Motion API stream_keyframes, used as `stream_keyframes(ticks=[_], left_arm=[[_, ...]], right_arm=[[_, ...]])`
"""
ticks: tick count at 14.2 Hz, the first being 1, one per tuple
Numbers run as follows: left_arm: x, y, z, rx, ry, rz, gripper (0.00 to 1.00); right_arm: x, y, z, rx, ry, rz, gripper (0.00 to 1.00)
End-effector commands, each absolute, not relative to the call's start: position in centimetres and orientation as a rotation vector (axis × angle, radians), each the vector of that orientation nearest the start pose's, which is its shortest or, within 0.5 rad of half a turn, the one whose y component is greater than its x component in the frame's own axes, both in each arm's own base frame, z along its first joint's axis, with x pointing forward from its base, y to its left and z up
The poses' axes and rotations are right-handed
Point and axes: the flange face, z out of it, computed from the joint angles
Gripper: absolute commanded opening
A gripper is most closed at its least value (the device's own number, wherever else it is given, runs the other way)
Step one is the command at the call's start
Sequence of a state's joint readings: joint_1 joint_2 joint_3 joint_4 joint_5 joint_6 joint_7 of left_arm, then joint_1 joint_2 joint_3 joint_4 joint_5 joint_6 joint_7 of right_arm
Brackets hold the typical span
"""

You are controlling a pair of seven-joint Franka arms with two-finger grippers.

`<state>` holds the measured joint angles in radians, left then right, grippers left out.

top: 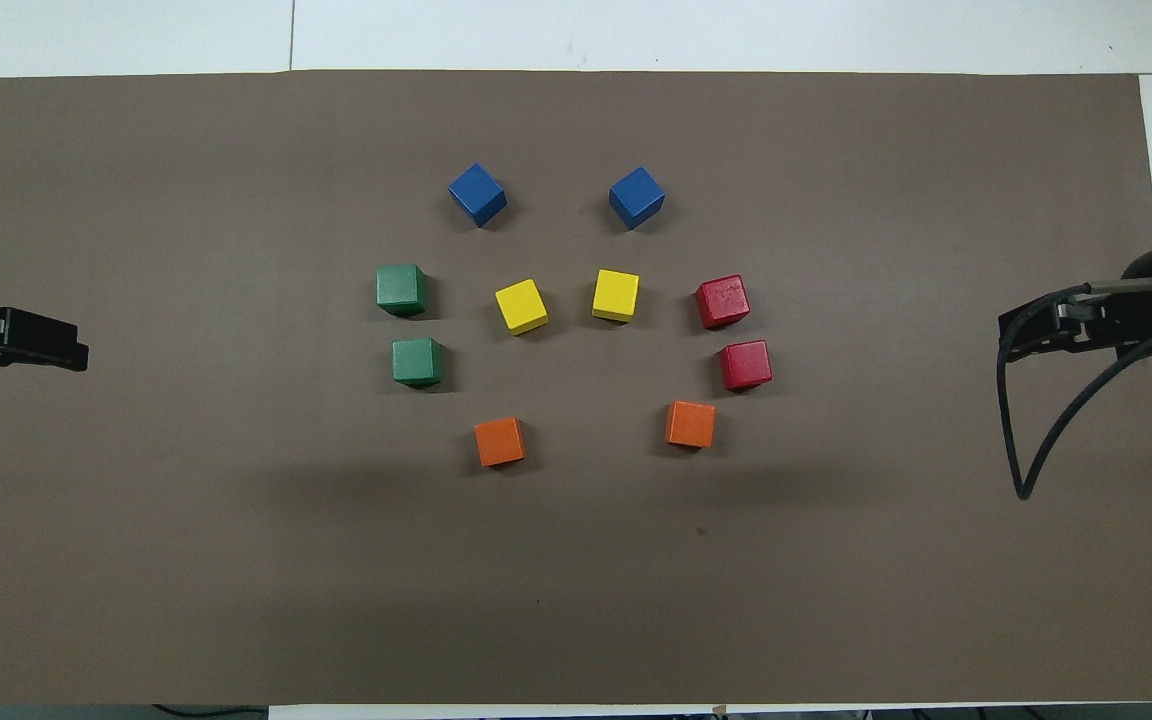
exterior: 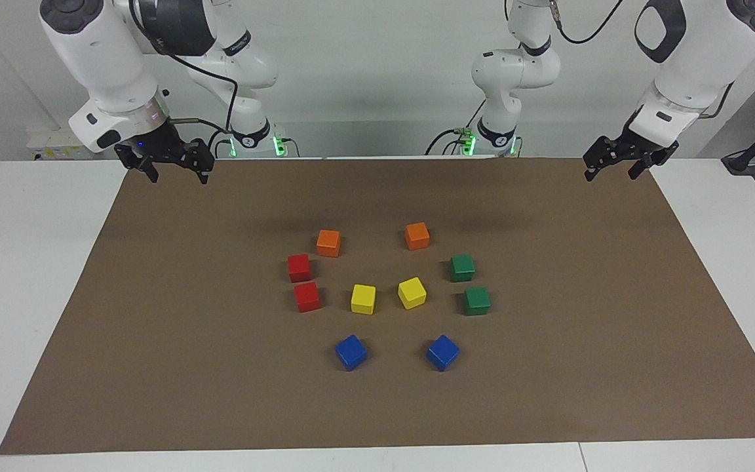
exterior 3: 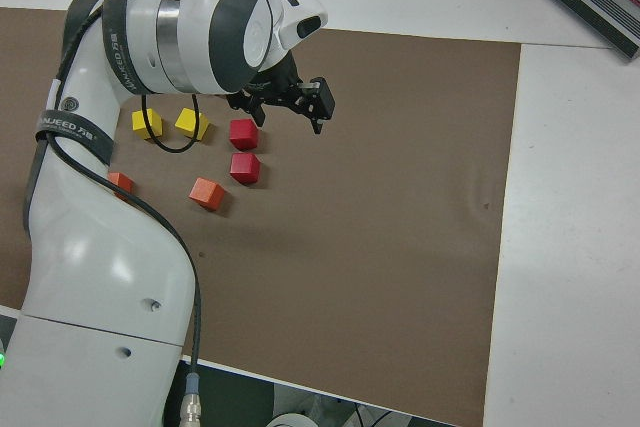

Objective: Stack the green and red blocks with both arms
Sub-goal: 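Move the right gripper in toward the nearer red block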

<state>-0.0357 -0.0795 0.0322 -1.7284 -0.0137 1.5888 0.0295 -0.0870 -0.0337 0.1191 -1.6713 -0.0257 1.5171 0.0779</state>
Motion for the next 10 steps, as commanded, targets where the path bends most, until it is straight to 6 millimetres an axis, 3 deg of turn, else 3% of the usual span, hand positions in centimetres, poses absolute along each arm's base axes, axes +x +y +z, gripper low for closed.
stream_keyframes(ticks=[1, 6, 10], left_arm=[[52.8, -0.5, 60.0, -3.166, 0.064, 0.063, 1.0], [52.5, -0.1, 60.0, -3.168, 0.067, 0.062, 1.0], [52.6, -0.5, 59.9, -3.168, 0.076, 0.053, 1.0]], right_arm=[[52.7, 1.1, 59.3, -3.155, 0.057, 0.189, 1.0], [52.9, 1.5, 59.1, -3.156, 0.052, 0.174, 1.0], [54.4, 6.7, 57.2, -3.117, 0.048, 0.08, 1.0]])
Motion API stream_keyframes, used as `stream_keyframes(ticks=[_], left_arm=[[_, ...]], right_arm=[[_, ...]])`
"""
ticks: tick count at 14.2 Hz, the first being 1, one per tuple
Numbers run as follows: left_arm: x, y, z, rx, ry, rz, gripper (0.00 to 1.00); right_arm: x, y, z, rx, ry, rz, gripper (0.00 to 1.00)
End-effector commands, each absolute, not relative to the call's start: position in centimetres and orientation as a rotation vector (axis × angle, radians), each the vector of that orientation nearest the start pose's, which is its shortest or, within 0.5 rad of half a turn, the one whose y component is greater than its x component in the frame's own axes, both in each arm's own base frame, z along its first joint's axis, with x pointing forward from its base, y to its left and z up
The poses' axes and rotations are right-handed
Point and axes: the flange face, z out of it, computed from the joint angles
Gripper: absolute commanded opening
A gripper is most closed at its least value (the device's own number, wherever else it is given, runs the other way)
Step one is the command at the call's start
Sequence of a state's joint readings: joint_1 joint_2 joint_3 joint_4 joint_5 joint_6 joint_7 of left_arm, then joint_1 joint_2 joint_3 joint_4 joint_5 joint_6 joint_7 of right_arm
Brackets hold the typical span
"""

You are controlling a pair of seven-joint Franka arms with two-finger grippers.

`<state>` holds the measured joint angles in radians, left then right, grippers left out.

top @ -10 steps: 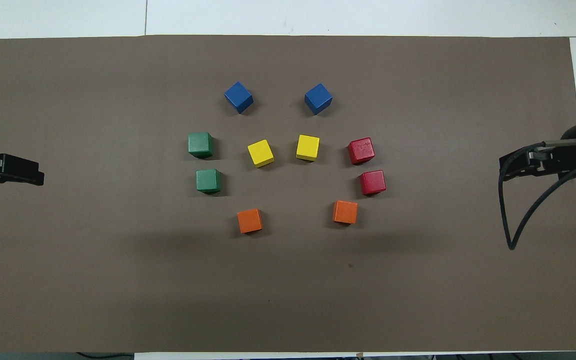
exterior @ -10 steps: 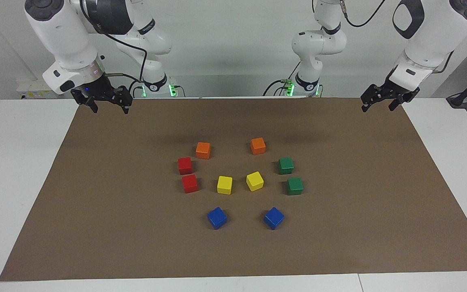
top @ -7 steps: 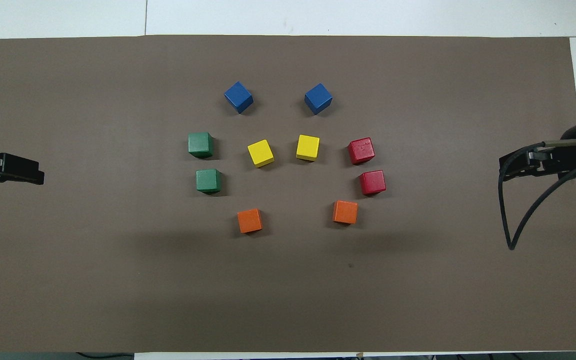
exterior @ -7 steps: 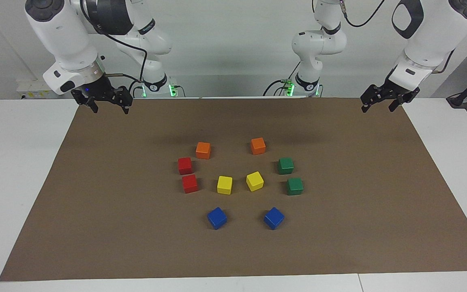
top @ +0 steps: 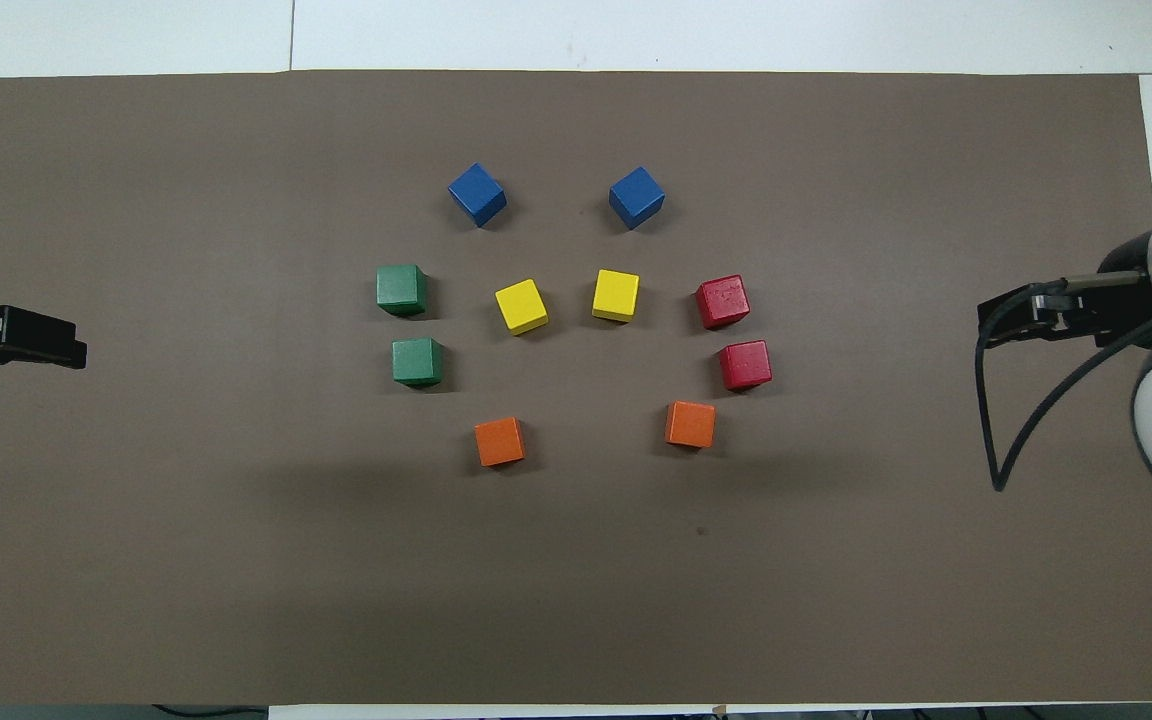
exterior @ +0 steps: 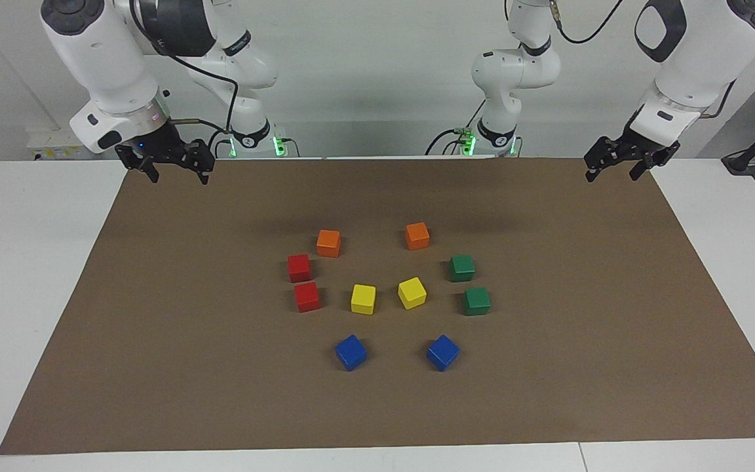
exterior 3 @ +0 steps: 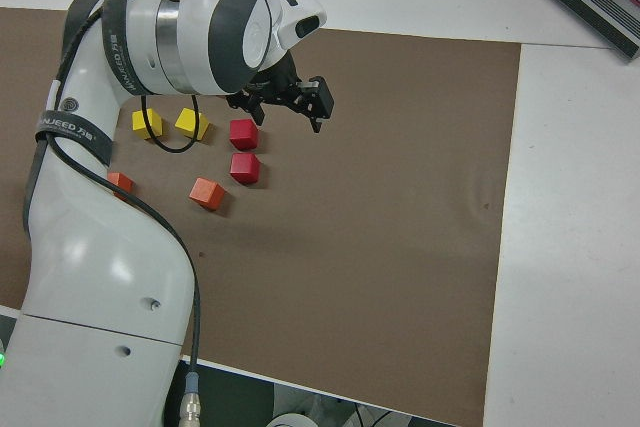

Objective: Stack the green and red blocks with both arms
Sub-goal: 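Move the right gripper in toward the nearer red block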

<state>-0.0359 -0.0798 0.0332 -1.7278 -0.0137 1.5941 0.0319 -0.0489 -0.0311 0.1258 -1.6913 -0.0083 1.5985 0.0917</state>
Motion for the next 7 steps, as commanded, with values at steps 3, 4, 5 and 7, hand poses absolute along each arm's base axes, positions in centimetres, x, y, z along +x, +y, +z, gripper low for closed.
stream_keyframes(ticks=[3, 4, 5, 7], left_arm=[[52.8, -0.5, 60.0, -3.168, 0.078, 0.036, 1.0], [52.9, -0.7, 60.0, -3.167, 0.083, 0.019, 1.0], [53.0, -0.7, 59.9, -3.167, 0.082, 0.002, 1.0], [53.0, -0.7, 59.2, -3.169, 0.067, -0.022, 1.0]], right_arm=[[56.6, 11.8, 53.4, -3.086, 0.041, 0.063, 1.0], [57.2, 13.3, 52.1, -3.082, 0.039, 0.047, 1.0], [57.6, 14.6, 50.7, -3.077, 0.045, 0.034, 1.0], [58.0, 16.4, 48.4, -3.068, 0.043, -0.011, 1.0]])
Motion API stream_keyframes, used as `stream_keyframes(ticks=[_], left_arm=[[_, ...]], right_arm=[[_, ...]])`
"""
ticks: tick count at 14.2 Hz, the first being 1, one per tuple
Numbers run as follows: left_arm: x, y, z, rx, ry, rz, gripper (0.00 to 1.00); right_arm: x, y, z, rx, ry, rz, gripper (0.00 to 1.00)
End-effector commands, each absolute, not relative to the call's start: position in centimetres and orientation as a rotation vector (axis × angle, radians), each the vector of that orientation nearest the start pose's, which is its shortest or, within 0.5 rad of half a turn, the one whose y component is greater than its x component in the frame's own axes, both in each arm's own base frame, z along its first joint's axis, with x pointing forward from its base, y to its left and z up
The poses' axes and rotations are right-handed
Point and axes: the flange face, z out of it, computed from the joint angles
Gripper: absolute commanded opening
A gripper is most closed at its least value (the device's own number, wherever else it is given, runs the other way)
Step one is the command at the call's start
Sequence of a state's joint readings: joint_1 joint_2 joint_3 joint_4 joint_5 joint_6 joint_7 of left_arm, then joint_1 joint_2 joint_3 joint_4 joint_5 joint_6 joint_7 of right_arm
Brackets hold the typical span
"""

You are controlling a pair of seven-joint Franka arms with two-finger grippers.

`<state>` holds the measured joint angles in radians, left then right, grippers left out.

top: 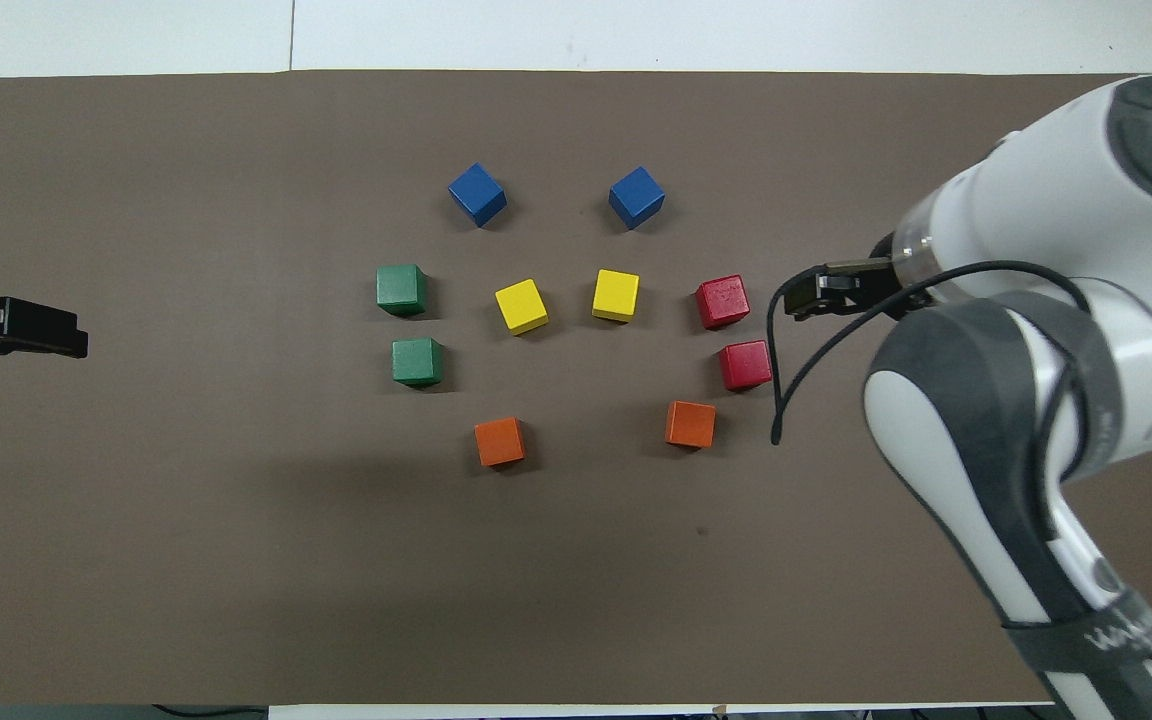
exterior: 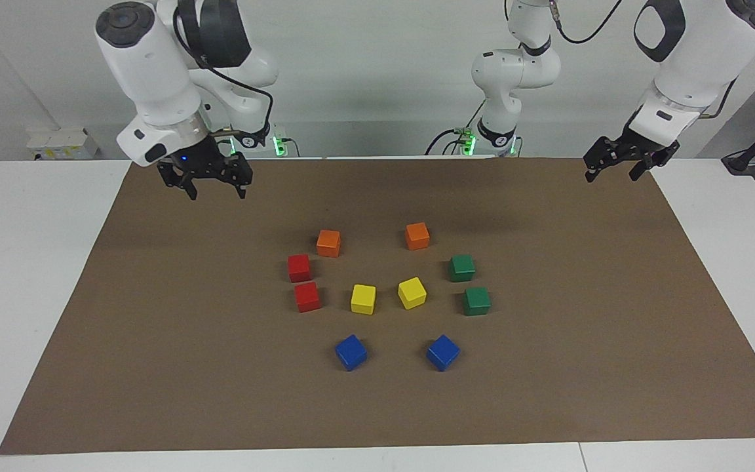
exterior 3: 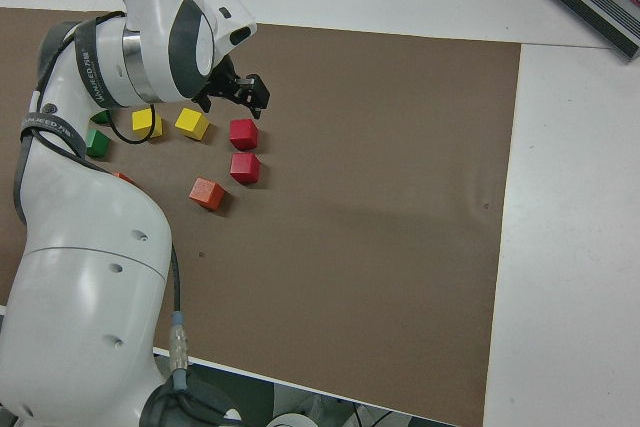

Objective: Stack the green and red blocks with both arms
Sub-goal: 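Grasp the red block with the right gripper while the left gripper reaches green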

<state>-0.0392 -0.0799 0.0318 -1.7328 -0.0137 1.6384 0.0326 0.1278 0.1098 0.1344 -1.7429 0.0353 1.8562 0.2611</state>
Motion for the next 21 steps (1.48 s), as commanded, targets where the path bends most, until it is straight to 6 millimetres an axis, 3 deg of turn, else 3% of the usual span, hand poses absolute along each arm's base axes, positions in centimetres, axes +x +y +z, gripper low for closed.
stream_keyframes(ticks=[1, 3, 7, 11, 13, 16, 18, 21], left_arm=[[52.8, -0.7, 58.7, -3.17, 0.066, -0.027, 1.0], [52.2, -2.4, 58.3, -3.169, 0.102, -0.026, 1.0], [52.7, -3.2, 58.6, -3.17, 0.089, -0.081, 1.0], [53.1, -7.8, 57.9, -3.18, 0.113, -0.132, 1.0], [53.0, -11.3, 56.4, -3.187, 0.141, -0.109, 1.0], [53.5, -17.1, 53.1, -3.192, 0.025, -0.072, 1.0], [54.3, -20.2, 49.8, -3.19, 0.03, -0.056, 1.0], [54.6, -21.6, 45.3, -3.184, 0.092, -0.056, 0.97]], right_arm=[[58.1, 16.7, 47.2, -3.064, 0.039, -0.029, 1.0], [57.7, 17.8, 44.7, -3.058, 0.029, -0.061, 1.0], [56.3, 17.8, 41.1, -3.069, 0.019, -0.029, 1.0], [55.2, 17.7, 38.5, -3.081, 0.006, -0.003, 1.0], [54.9, 18.1, 37.5, -3.085, -0.001, 0.021, 1.0], [54.6, 18.3, 35.8, -3.101, -0.015, 0.065, 1.0], [54.7, 18.3, 35.2, -3.113, -0.03, 0.059, 1.0], [55.2, 18.4, 33.8, -3.133, -0.061, 0.039, 1.0]])
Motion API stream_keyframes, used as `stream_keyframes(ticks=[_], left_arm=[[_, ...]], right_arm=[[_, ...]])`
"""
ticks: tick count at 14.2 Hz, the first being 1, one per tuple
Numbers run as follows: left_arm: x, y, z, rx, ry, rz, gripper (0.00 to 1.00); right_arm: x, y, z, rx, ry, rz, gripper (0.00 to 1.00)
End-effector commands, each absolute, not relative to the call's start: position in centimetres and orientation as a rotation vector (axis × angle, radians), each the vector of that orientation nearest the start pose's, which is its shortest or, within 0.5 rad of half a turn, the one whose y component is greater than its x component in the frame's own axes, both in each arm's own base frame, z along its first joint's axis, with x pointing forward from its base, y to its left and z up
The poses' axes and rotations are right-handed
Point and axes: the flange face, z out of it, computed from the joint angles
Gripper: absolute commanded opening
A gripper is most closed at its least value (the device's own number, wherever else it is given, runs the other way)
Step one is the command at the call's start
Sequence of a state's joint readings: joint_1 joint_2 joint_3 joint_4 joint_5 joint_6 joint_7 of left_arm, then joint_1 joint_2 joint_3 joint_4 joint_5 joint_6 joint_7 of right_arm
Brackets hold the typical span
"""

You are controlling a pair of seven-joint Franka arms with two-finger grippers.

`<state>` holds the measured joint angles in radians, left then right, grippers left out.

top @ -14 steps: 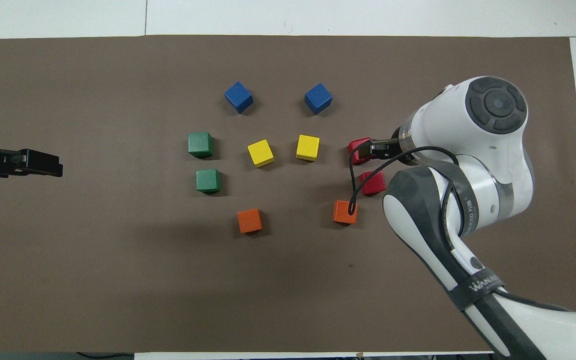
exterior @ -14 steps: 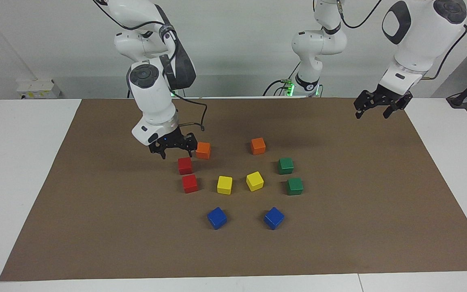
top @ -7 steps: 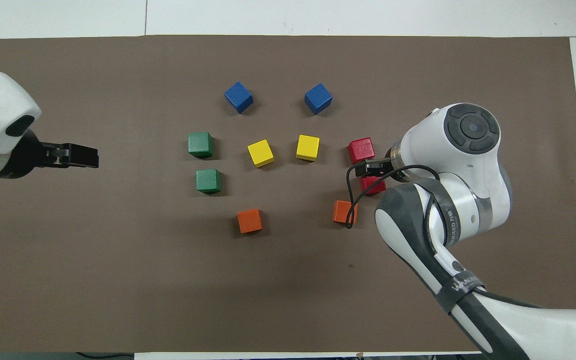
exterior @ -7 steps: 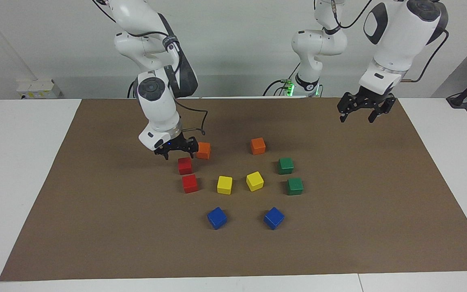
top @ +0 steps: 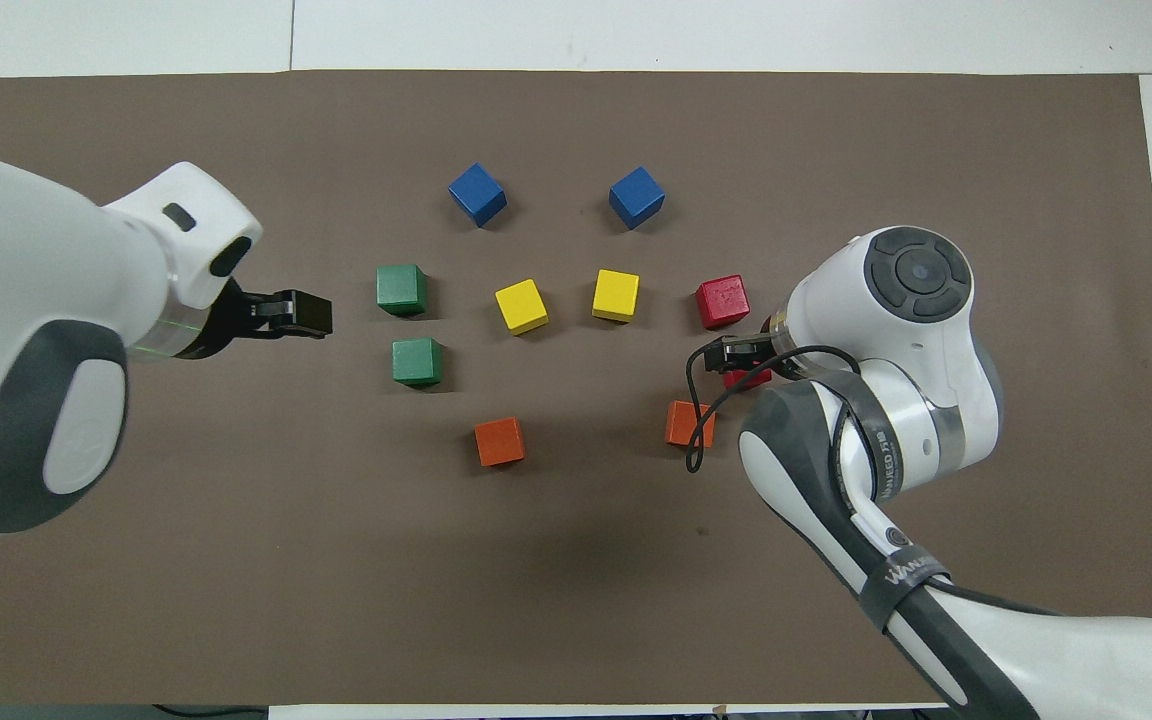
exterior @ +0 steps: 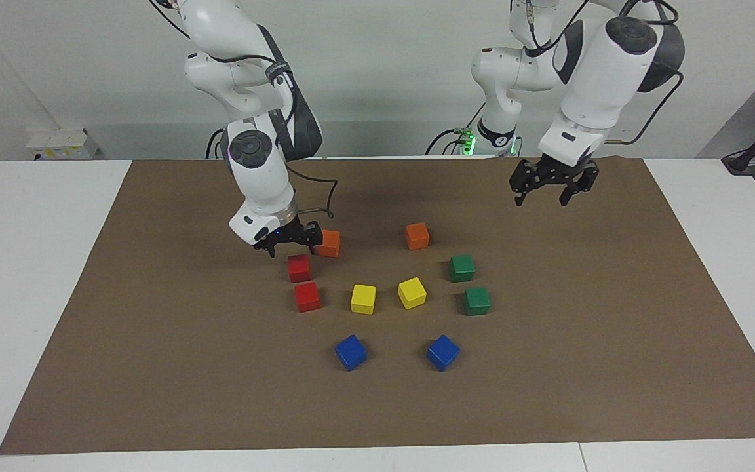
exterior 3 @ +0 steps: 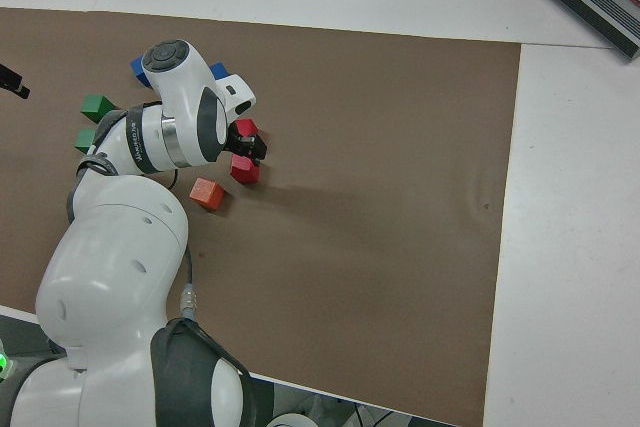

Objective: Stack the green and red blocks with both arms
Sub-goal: 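Grasp the red block with the right gripper while the left gripper reaches green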

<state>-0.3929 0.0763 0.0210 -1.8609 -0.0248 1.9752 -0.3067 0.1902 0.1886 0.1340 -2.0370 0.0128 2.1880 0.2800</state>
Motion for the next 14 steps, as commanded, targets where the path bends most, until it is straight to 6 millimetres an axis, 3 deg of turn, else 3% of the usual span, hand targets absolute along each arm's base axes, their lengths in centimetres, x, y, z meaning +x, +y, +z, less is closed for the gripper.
stream_keyframes(ticks=[1, 3, 8, 11, 13, 14], left_arm=[[54.1, -22.2, 44.1, -3.185, 0.114, -0.067, 0.97], [53.7, -24.2, 41.2, -3.18, 0.165, -0.063, 0.99], [53.2, -24.0, 38.1, -3.18, 0.173, -0.081, 1.0], [52.1, -24.5, 35.9, -3.182, 0.19, -0.097, 1.0], [52.1, -24.5, 34.8, -3.18, 0.182, -0.088, 1.0], [52.1, -24.6, 34.2, -3.178, 0.172, -0.079, 1.0]], right_arm=[[55.2, 18.4, 33.3, -3.135, -0.062, 0.045, 1.0], [55.3, 18.4, 32.7, -3.141, -0.07, 0.052, 1.0], [55.5, 18.6, 31.1, -3.138, -0.043, 0.048, 0.97], [55.3, 18.2, 30.6, -3.141, -0.025, 0.069, 0.74], [56.1, 16.8, 31.6, -3.135, 0.013, 0.074, 0.26], [57.0, 15.2, 32.6, -3.136, 0.04, 0.081, 0.22]])
